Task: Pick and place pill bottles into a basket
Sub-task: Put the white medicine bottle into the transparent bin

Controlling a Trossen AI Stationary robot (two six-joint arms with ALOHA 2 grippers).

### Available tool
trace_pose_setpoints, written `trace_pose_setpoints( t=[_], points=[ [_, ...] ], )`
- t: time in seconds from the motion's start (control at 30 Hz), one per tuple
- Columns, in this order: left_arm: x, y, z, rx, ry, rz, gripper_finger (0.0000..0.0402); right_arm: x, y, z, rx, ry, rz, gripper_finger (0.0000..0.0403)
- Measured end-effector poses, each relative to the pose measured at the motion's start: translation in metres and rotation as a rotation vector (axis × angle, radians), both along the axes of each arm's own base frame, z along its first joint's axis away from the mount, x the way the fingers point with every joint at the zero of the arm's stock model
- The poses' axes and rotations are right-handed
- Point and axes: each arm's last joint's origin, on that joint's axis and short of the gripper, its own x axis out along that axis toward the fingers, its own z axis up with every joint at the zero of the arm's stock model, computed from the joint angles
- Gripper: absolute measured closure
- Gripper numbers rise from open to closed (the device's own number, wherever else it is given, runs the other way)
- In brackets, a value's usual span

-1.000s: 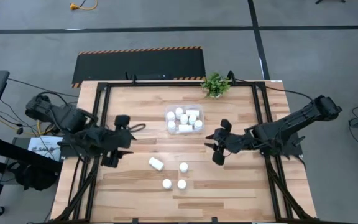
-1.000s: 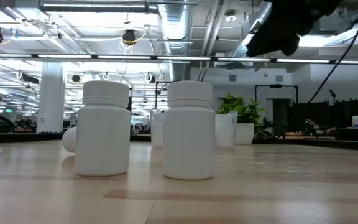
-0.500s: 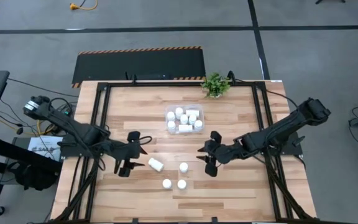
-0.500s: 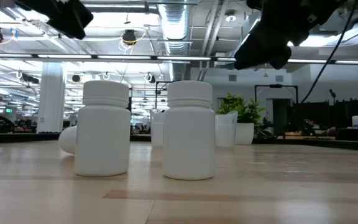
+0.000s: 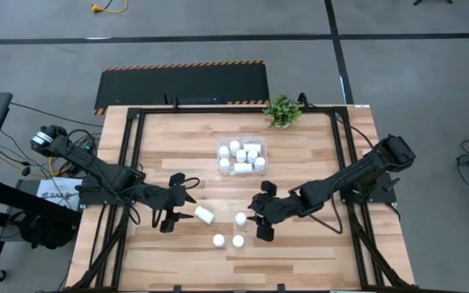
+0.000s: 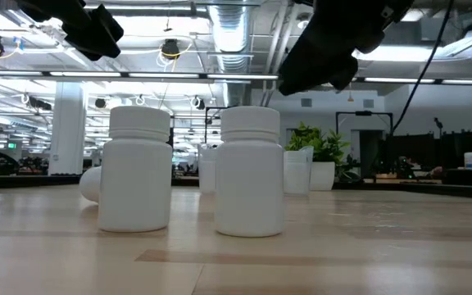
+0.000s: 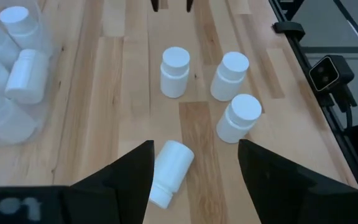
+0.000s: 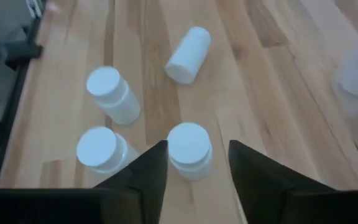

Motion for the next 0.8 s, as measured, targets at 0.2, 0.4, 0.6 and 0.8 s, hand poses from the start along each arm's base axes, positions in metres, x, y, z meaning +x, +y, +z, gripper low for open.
trace_pose_setpoints(
  t=[0.2,0.4,0.6,0.8],
  points=[
    [0.000,0.000,0.000,-0.006,0.002,0.005,0.0181,0.013,0.006,-0.005,-0.070,0.083,0.038,0.0183],
    [0.000,0.000,0.000,-0.006,0.003,0.005,0.0181,0.025,0.011,-0.005,-0.105,0.156,0.059,0.0162],
    [0.000,0.000,0.000,-0.004,0.007,0.005,0.0181,0.033,0.011,0.000,-0.106,0.197,0.113,0.0162],
    [0.000,0.000,-0.001,-0.003,0.008,0.004,0.0181,0.035,0.003,-0.001,-0.103,0.219,0.107,0.0162]
  ],
)
